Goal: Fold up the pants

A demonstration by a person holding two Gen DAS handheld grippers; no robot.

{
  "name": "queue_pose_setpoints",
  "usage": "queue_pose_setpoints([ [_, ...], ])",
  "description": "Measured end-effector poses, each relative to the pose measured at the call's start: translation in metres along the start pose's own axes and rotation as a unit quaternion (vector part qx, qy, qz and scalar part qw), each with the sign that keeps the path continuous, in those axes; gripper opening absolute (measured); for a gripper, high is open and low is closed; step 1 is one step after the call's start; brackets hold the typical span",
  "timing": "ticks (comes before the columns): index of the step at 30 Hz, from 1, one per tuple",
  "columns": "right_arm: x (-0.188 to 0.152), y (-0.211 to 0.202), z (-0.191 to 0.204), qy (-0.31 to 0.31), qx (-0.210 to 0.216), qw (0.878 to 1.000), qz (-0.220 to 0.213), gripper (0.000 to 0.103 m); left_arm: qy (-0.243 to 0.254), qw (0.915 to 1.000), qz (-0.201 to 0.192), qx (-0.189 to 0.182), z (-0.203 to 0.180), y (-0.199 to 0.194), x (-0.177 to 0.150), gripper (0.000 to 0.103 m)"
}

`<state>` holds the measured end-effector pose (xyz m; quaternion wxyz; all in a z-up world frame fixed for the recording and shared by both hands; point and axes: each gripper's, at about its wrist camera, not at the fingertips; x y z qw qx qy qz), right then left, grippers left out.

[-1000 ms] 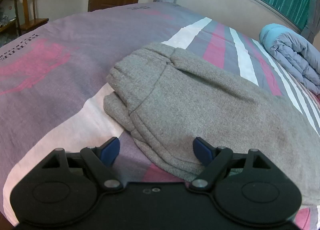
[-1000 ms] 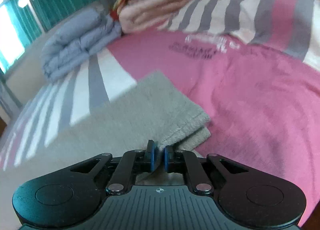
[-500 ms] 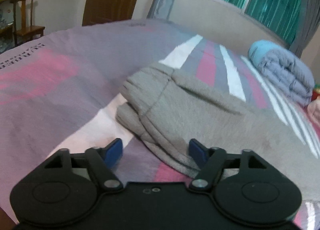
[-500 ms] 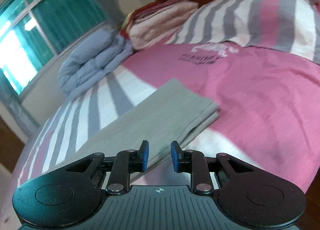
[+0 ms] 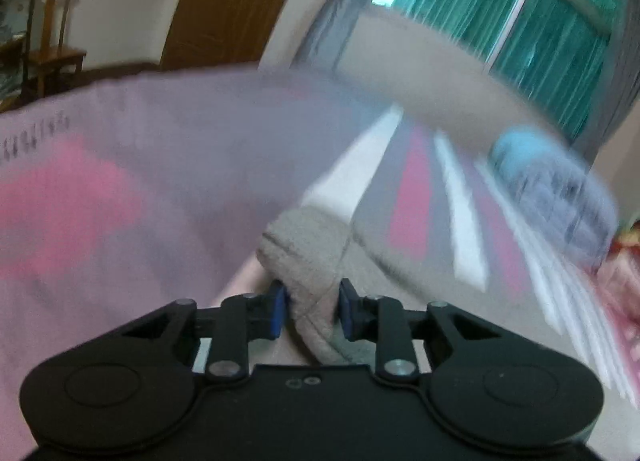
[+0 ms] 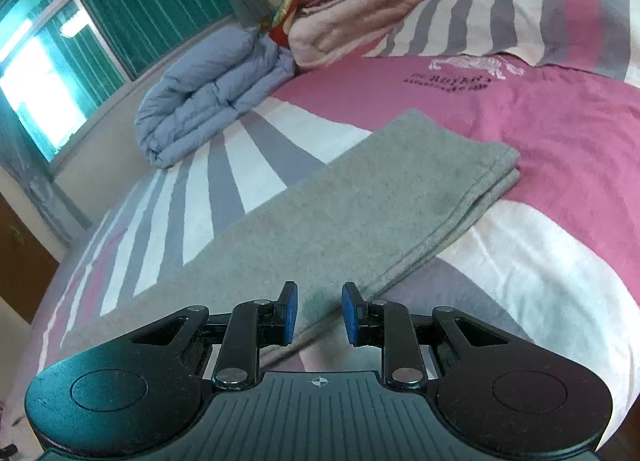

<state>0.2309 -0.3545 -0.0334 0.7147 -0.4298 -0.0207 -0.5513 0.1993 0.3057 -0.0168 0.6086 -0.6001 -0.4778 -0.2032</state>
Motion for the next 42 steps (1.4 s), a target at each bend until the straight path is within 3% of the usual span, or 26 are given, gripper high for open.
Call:
queue_pose_setpoints([
  [4,0.001,-0.001,-0.004,-0.002,-0.003,1.0,-0.002,0.024,0.075,0.9942,0.067,0.036,-0.013,0.018,-0.016,0.019],
  [7,0.002,-0.001,-0.009,0.007,-0.003,1.0,0.001,0.024,0.057,0.9972,0.045,0.019,-0.007,0.009,-0.02,0.029],
  [9,0.002,-0.002,-0.006,-0.004,0.003,1.0,0.003,0.024,0.044,0.9985,0.023,0.022,-0.003,-0.002,-0.017,0.054],
  [11,0.003,0.0,0.003,-0.019,0.022,1.0,0.009,0.024,0.054,0.9972,-0.001,0.052,-0.005,-0.012,-0.011,0.064],
  [16,-0.004,0.026,0.066,-0.082,0.105,0.99,0.051,0.026,0.064,0.9959,-0.013,0.062,-0.015,-0.012,0.013,0.065],
  [20,-0.03,0.065,0.15,-0.158,0.182,0.965,0.104,0.026,0.073,0.992,0.016,0.101,-0.03,0.01,0.019,0.062],
  [23,-0.056,0.096,0.213,-0.212,0.212,0.945,0.131,0.029,0.071,0.9916,0.034,0.102,-0.036,0.026,0.02,0.062],
  [24,-0.065,0.106,0.23,-0.227,0.219,0.939,0.137,0.043,0.069,0.9921,0.037,0.098,-0.035,0.029,0.02,0.062],
  [26,-0.084,0.131,0.264,-0.255,0.231,0.926,0.154,0.061,0.073,0.9918,0.052,0.091,-0.033,0.039,0.025,0.062],
  [31,-0.126,0.182,0.314,-0.343,0.25,0.882,0.206,0.061,0.096,0.9897,0.09,0.054,-0.023,0.068,0.04,0.064],
  [36,-0.144,0.224,0.327,-0.38,0.249,0.855,0.252,0.059,0.113,0.9881,0.1,0.031,-0.025,0.088,0.05,0.052],
  [37,-0.146,0.23,0.328,-0.383,0.252,0.849,0.263,0.056,0.107,0.9889,0.099,0.03,-0.026,0.09,0.05,0.052],
  [39,-0.151,0.237,0.327,-0.394,0.251,0.84,0.276,0.036,0.108,0.9887,0.099,0.03,-0.028,0.094,0.047,0.051],
  [42,-0.155,0.243,0.328,-0.403,0.249,0.833,0.285,0.03,0.11,0.9892,0.094,0.025,-0.027,0.092,0.039,0.045],
])
Point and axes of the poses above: each gripper's, at about its wrist camera, not at the fingertips, and y roughly the way its jaws point, z to its left, x to its top, and after that the axes turned 13 degrees about y, right-handed
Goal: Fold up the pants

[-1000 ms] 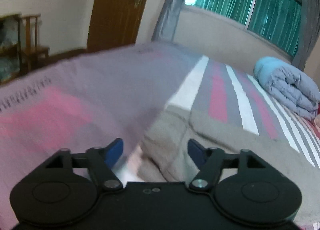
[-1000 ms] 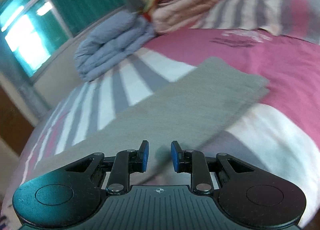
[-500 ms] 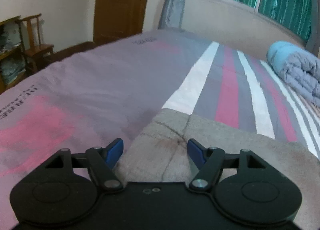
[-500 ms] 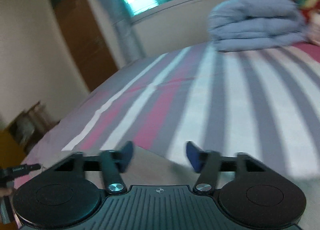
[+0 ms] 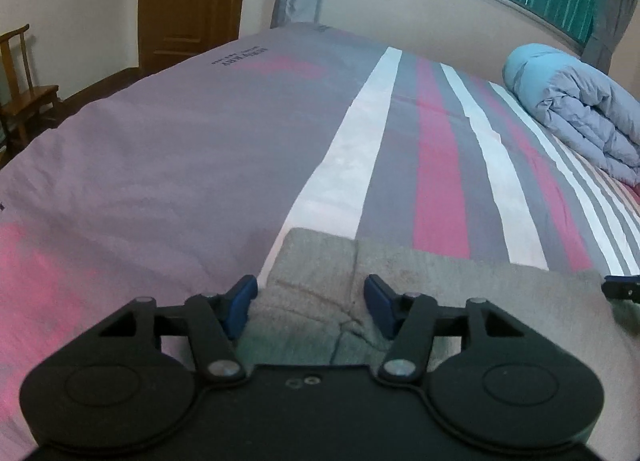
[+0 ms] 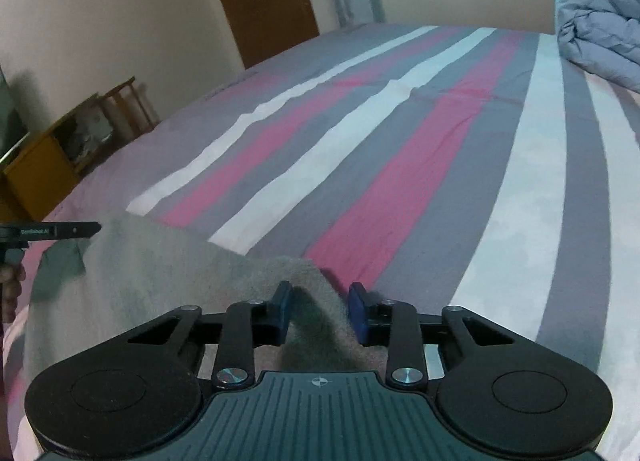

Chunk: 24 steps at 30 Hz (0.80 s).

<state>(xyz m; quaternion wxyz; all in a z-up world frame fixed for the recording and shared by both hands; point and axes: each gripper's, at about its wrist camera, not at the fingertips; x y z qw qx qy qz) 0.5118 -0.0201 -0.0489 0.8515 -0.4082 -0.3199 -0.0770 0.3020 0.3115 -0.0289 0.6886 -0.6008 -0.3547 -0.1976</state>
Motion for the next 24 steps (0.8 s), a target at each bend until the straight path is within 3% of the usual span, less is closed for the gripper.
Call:
queue_pose_setpoints([
  [1,0.0,0.0,0.0,-0.003,-0.002,1.0,0.001,0.025,-0.001,1.0,-0.005,-0.003,0.001,-0.001,-0.002,0.043],
  [2,-0.001,0.001,0.001,-0.007,-0.001,1.0,0.004,0.001,0.0,0.9999,-0.01,-0.004,0.002,-0.002,-0.001,0.04],
  [6,0.001,-0.001,0.017,-0.045,-0.018,0.999,-0.013,0.002,0.011,0.9994,-0.031,0.012,-0.002,-0.008,0.002,0.035],
  [10,0.006,-0.008,0.014,-0.015,-0.032,0.997,-0.067,0.002,0.033,0.9989,-0.025,0.022,-0.007,-0.003,-0.004,0.036],
  [13,-0.009,0.022,0.009,-0.015,-0.064,0.998,-0.012,0.002,0.025,0.9993,-0.02,0.02,-0.006,-0.003,-0.002,0.037],
  [15,-0.01,0.018,0.009,-0.005,-0.073,0.997,-0.031,0.002,0.026,0.9991,-0.024,0.025,-0.006,-0.012,0.002,0.038],
  [17,-0.009,-0.003,0.009,0.024,-0.065,0.996,-0.059,0.003,0.03,0.998,-0.04,0.037,-0.007,-0.028,0.002,0.035],
  [20,-0.02,-0.048,0.013,0.013,-0.078,0.992,-0.102,0.003,0.039,0.9953,-0.071,0.053,-0.014,-0.055,-0.006,0.038],
  [24,-0.057,-0.109,0.0,0.004,-0.13,0.981,-0.142,0.003,0.052,0.9948,-0.071,0.05,-0.032,-0.074,-0.032,0.038],
])
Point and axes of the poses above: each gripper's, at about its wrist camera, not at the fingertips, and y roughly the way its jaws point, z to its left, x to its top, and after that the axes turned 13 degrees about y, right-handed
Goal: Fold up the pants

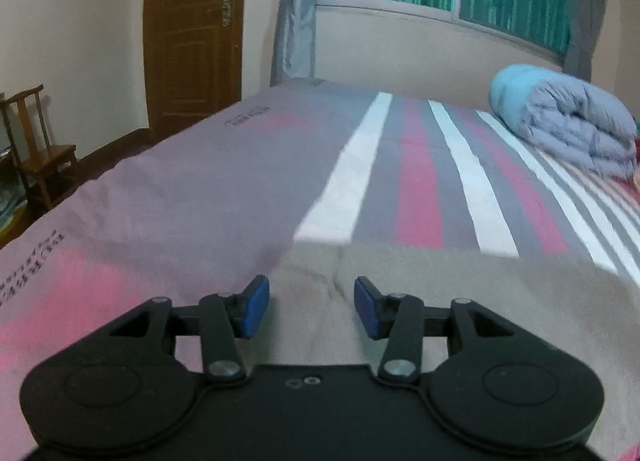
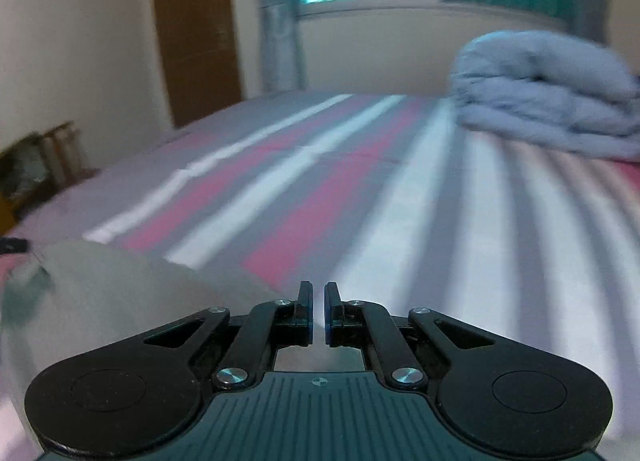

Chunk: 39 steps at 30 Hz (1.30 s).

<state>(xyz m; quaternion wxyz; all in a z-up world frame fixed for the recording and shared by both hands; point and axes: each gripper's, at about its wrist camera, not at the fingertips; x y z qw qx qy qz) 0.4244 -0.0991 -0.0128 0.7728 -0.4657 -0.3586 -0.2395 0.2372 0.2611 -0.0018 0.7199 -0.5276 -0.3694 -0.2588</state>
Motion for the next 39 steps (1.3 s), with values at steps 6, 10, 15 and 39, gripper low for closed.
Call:
queue_pose_setpoints([
  [6,-0.033,-0.02,-0.079,0.08,-0.11,0.988,0.068,0.003,0.011,0.9991,0.04,0.012,-0.013,0.006,-0.021,0.038],
  [10,-0.033,-0.092,-0.106,0.145,-0.103,0.984,-0.029,0.003,0.011,0.9996,0.026,0.005,-0.014,-0.012,-0.021,0.04],
  [15,-0.061,-0.14,-0.154,0.186,-0.158,0.969,-0.042,0.003,0.014,0.998,0.062,0.008,-0.022,-0.001,-0.044,0.062],
  [39,-0.13,-0.301,-0.274,0.477,-0.192,0.84,-0.171,0.047,-0.076,0.9957,0.051,-0.014,-0.025,-0.004,-0.075,0.083],
])
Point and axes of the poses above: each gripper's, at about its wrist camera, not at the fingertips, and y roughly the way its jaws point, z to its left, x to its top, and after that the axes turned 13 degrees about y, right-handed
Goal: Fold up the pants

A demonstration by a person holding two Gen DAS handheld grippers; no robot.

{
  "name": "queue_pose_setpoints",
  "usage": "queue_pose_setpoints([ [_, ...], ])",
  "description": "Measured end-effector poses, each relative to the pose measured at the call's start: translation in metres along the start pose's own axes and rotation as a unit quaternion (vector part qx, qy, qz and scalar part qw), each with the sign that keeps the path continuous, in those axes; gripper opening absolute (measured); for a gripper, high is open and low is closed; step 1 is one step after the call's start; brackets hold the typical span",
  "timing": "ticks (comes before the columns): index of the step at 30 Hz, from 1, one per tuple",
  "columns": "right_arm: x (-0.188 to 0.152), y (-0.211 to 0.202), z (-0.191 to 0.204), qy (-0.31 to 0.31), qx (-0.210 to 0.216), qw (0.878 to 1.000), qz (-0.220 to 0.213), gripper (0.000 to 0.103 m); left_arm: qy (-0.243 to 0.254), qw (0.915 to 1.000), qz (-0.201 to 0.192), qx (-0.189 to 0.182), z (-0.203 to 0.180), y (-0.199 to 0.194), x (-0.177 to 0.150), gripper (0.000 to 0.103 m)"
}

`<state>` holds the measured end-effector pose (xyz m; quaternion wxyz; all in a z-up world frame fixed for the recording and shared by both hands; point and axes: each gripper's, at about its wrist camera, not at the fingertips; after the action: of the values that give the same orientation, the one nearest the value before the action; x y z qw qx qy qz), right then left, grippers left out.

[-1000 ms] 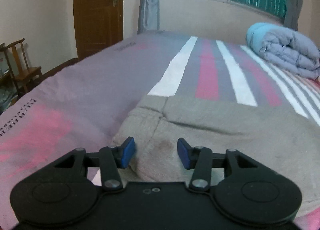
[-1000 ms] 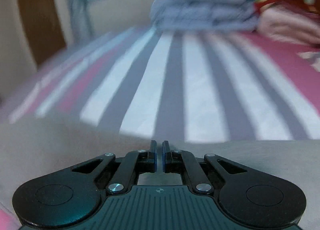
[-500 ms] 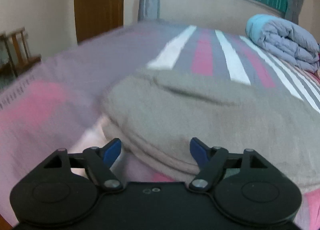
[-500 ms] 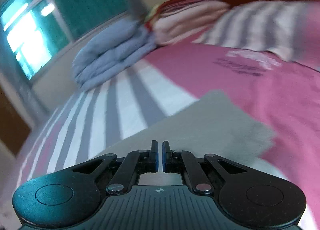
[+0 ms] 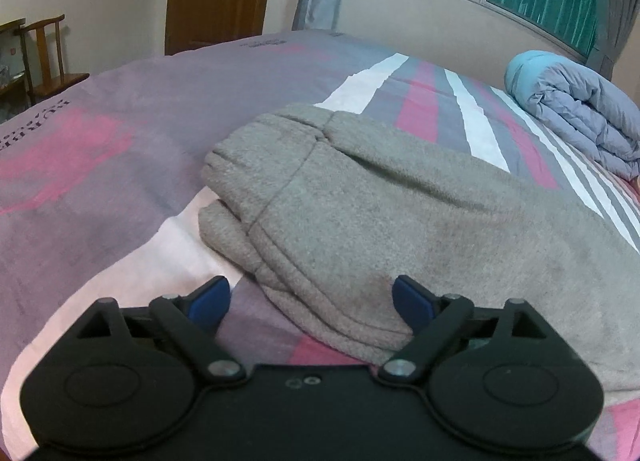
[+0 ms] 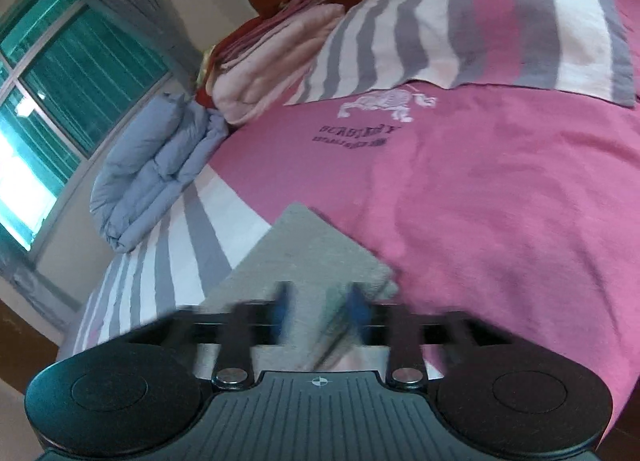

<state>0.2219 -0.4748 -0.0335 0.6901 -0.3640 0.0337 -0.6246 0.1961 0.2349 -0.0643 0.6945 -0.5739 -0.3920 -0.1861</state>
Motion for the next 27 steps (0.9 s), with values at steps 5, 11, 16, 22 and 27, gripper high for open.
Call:
queue_pose_setpoints([
  [5,-0.002,-0.003,-0.013,0.027,0.006,1.0,0.011,0.047,0.0,1.0,-0.001,-0.001,0.001,0.0,-0.001,0.083],
  [11,-0.006,0.009,-0.013,0.041,0.011,0.999,0.014,0.031,-0.001,1.0,0.0,-0.001,0.0,0.0,-0.001,0.083],
  [16,-0.002,0.021,-0.007,0.03,0.005,0.999,0.015,0.008,0.0,1.0,0.0,-0.001,0.0,0.0,0.0,0.083],
  [22,-0.004,0.004,-0.014,0.054,0.03,0.997,-0.035,0.006,0.0,1.0,-0.002,-0.001,0.0,0.0,0.0,0.083],
  [27,-0.011,0.012,-0.033,0.083,0.016,0.996,-0.01,0.007,0.002,1.0,-0.002,-0.003,0.0,0.0,0.0,0.084],
])
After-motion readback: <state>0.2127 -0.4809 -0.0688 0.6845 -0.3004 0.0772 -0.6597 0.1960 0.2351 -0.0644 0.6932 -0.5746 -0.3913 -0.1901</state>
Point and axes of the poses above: each gripper's, at about its wrist camera, not at the fingertips, and y roughly the way its jaws point, z to its left, x to its top, and after that the axes turned 13 degrees about y, right-handed
